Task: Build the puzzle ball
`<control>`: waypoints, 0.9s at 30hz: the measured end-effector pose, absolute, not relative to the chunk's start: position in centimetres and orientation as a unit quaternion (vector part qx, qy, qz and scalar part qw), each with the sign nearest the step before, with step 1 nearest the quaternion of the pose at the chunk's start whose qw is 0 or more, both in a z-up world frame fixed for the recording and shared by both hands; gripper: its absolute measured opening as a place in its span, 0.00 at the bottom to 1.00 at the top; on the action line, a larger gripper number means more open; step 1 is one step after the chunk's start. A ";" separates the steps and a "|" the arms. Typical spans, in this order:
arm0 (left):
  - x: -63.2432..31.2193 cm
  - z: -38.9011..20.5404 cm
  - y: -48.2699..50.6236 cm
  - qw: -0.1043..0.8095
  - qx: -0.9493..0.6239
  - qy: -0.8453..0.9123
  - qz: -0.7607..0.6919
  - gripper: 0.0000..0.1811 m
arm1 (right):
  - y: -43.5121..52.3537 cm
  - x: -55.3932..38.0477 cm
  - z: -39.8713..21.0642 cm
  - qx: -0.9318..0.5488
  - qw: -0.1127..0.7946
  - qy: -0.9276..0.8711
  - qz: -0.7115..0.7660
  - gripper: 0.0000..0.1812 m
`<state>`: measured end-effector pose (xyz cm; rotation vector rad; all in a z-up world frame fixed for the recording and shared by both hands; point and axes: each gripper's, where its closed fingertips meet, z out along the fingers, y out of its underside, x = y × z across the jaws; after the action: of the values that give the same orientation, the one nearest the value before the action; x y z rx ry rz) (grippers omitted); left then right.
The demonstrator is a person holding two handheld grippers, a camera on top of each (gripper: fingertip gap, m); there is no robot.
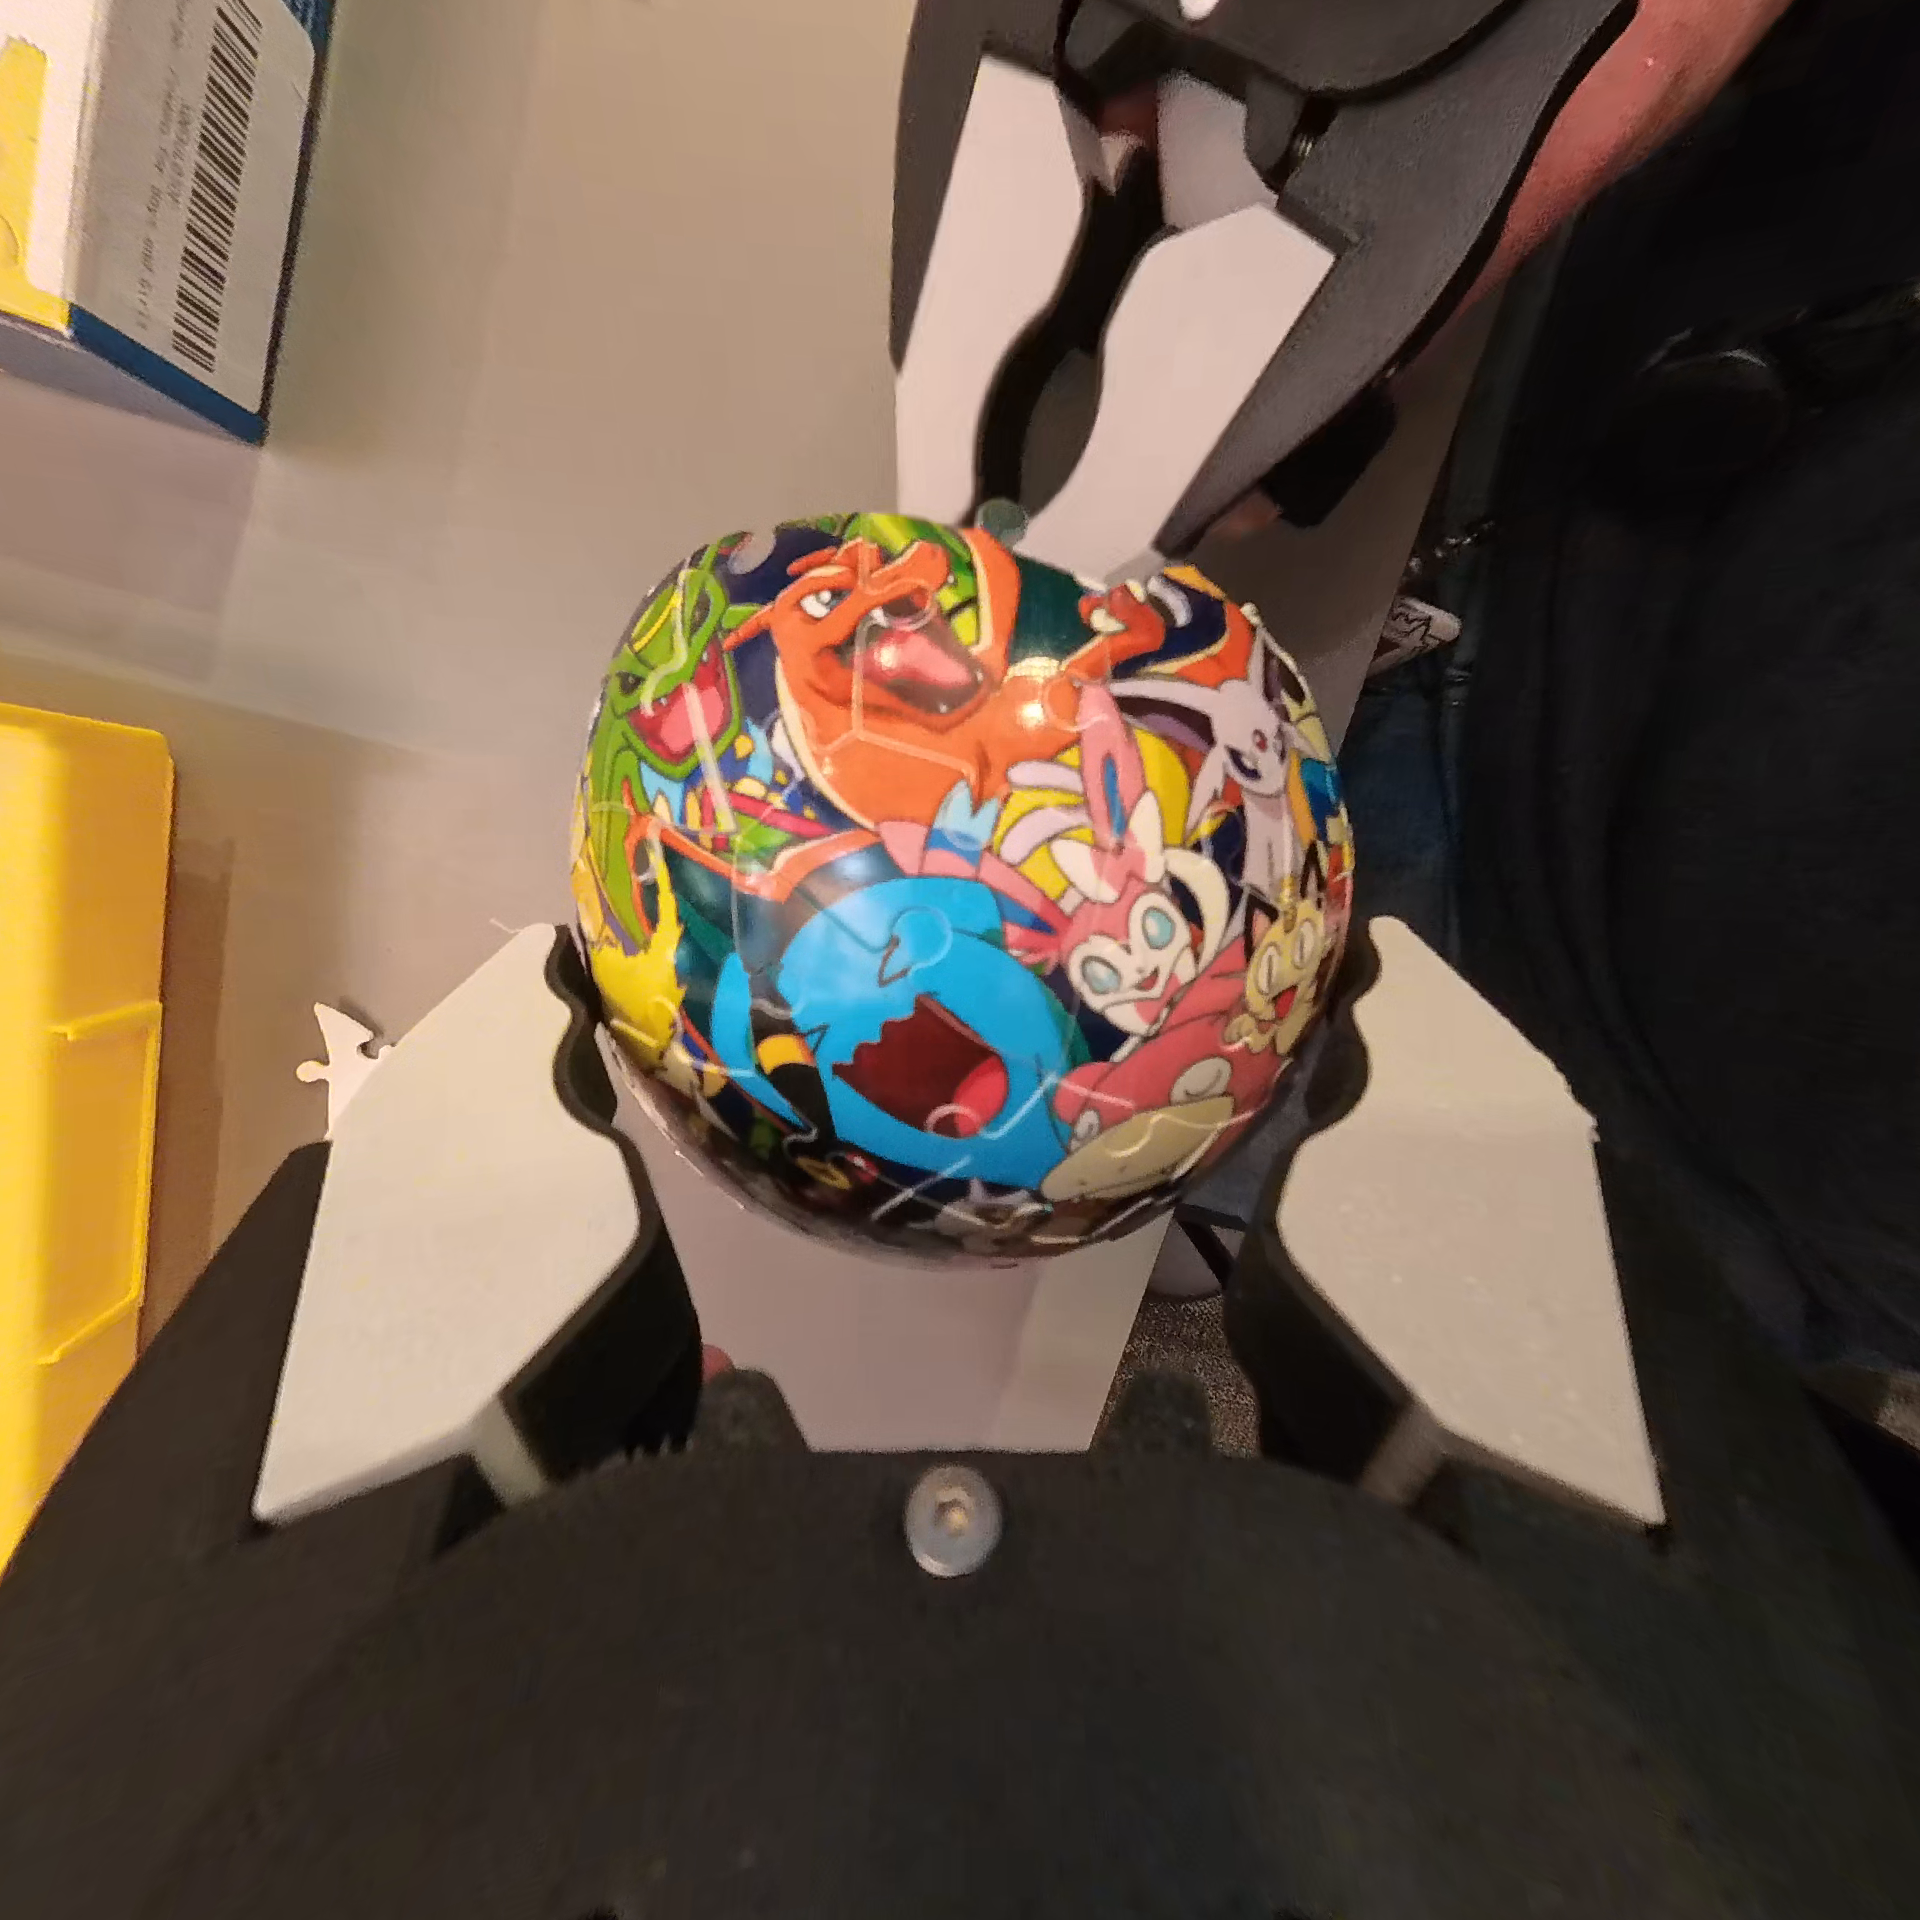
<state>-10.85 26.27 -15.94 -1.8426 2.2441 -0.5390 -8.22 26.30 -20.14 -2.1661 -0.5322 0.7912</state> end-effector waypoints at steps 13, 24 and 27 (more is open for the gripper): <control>-10.6 -16.0 26.2 0.091 -0.618 0.759 -0.183 0.72 | 26.3 -9.1 -22.3 -0.868 0.337 -0.236 0.277 0.00; -10.5 -16.0 26.3 0.086 -0.616 0.762 -0.179 0.72 | 26.6 -9.0 -22.4 -0.879 0.337 -0.203 0.271 0.00; -10.5 -16.0 26.3 0.087 -0.617 0.761 -0.179 0.72 | 26.5 -9.0 -22.4 -0.880 0.333 -0.191 0.281 0.00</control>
<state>-10.50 26.27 -16.00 -1.8384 2.2685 -0.5327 -9.00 26.52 -22.39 -2.2971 -0.4976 0.7339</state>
